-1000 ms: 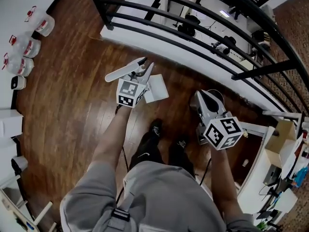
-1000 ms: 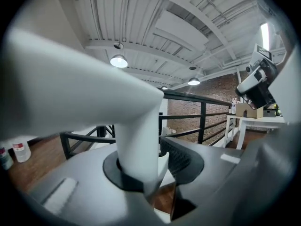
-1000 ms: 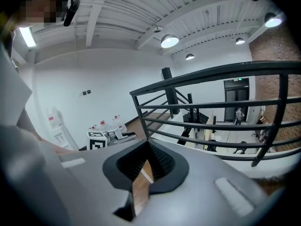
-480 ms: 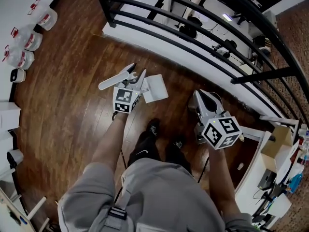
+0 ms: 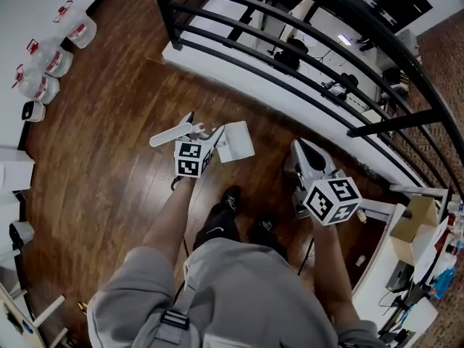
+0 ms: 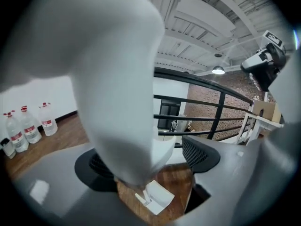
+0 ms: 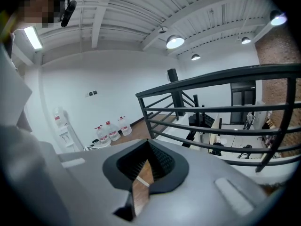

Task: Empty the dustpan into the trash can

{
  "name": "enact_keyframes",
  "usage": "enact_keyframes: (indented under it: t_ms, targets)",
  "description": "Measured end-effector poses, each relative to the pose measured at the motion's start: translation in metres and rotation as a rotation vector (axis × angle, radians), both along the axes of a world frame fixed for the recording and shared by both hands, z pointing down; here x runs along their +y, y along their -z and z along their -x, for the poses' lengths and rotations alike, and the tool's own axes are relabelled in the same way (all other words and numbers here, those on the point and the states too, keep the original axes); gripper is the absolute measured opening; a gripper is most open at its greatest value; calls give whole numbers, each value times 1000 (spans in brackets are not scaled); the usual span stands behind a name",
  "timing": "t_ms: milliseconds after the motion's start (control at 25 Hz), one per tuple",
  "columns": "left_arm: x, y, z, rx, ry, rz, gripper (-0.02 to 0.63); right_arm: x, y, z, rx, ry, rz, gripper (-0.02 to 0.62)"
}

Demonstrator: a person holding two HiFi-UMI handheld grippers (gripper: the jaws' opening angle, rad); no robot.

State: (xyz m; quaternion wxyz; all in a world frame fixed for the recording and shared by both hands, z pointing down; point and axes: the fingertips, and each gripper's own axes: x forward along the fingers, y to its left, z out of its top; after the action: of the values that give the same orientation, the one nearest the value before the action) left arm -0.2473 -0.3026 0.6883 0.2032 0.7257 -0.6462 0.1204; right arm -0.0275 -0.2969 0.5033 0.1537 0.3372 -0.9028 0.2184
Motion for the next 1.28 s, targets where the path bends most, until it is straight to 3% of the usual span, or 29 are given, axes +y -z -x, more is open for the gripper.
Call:
enact_keyframes:
  t_ms: [200, 320, 440, 480, 560, 720, 920, 1040, 1120, 1280]
  targets:
    - [25, -15, 8, 30, 91, 108, 425, 5, 17, -28, -22, -29, -27, 0]
    - [47, -21, -11, 76, 99, 179, 424, 5, 27, -54, -40, -58, -47, 0]
    - [67, -18, -45, 94, 78, 230, 362, 7, 39, -84, -61, -94, -64, 0]
    - [71, -16, -53, 94, 89, 249, 321, 8, 44, -96, -67, -107, -73, 0]
    - [77, -15, -61, 86, 144, 284, 308, 8, 54, -119, -81, -138, -95, 0]
    - [86, -16, -56, 98, 290, 298, 312, 10, 71, -156, -106, -184, -132, 0]
    - [87, -11, -44, 41, 296, 316, 330, 12, 76, -186, -121, -213, -147, 0]
    - [97, -12, -38, 55, 331, 339, 330, 13, 81, -189, -135, -213, -158, 0]
    - [97, -8, -50, 64, 290, 331, 324, 13, 85, -191, -146, -209, -167, 0]
    - [81, 23, -112, 67, 70, 262, 139, 16, 91, -201, -156, -221, -185, 0]
